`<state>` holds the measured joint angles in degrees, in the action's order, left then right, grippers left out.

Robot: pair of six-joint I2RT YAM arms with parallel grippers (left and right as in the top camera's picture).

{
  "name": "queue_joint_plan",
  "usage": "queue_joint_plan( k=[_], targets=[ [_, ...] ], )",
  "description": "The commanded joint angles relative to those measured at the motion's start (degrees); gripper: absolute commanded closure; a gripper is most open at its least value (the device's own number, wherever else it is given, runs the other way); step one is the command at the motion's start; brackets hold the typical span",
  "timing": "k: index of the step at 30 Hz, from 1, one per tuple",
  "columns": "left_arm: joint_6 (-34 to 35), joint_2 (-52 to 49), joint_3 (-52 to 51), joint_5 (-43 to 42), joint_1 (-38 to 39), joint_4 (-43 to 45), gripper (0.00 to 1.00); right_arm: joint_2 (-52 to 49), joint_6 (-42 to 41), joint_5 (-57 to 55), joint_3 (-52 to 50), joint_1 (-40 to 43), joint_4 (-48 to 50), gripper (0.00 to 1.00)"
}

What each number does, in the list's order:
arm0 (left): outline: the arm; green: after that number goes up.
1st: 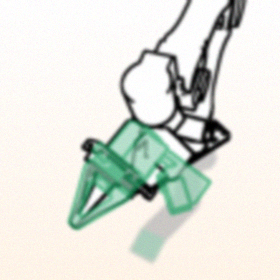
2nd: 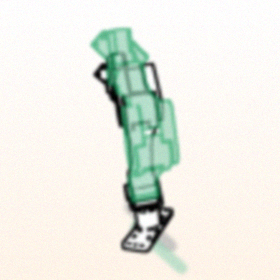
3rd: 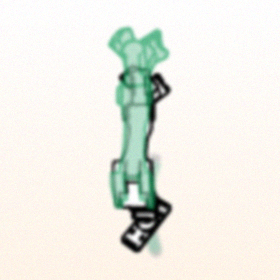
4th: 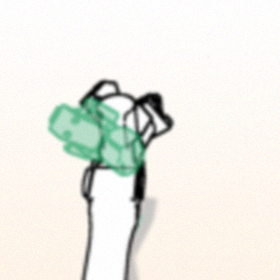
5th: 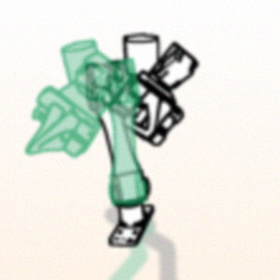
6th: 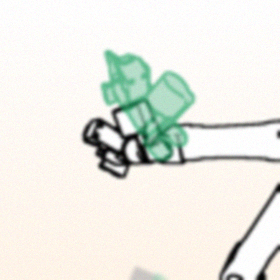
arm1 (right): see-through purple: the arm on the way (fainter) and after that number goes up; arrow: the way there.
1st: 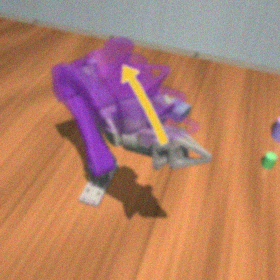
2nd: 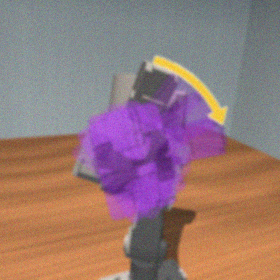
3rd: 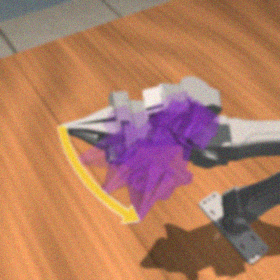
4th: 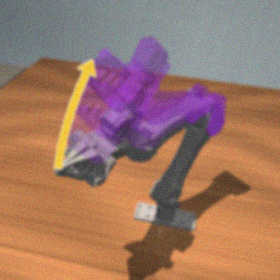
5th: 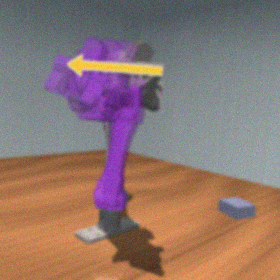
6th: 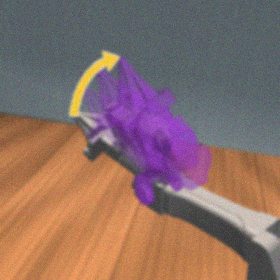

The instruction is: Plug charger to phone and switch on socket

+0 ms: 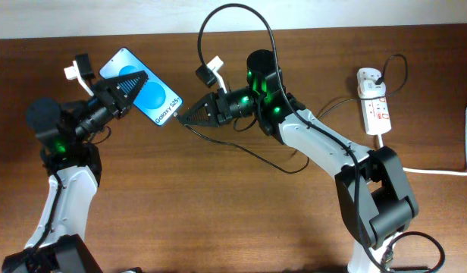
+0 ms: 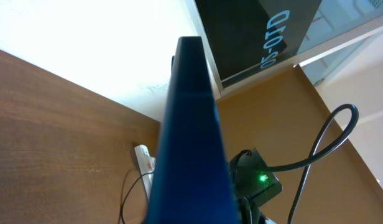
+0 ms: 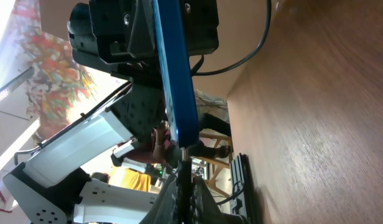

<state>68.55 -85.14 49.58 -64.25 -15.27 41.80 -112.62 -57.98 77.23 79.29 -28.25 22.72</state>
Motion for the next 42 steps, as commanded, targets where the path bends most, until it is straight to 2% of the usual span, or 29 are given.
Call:
queue_joint_plan(
  k=[1,11,42],
  targets=[
    [-0.9,0.4,0.6,-0.9,0.2,0.5,1.0,-0.2,0.9,-0.2,0.4,0.1,0.2,0.96],
    [-1.4,0.4,0.6,-0.9,1.1,-2.5,1.0,-0.2,0.9,-0.8,0.4,0.1,0.2,0.96],
    [0.0,0.5,0.6,-0.2,3.0,-1.8,1.0,-0.2,1.0,-2.4,0.4,-1.4,0.2,0.96]
  ],
)
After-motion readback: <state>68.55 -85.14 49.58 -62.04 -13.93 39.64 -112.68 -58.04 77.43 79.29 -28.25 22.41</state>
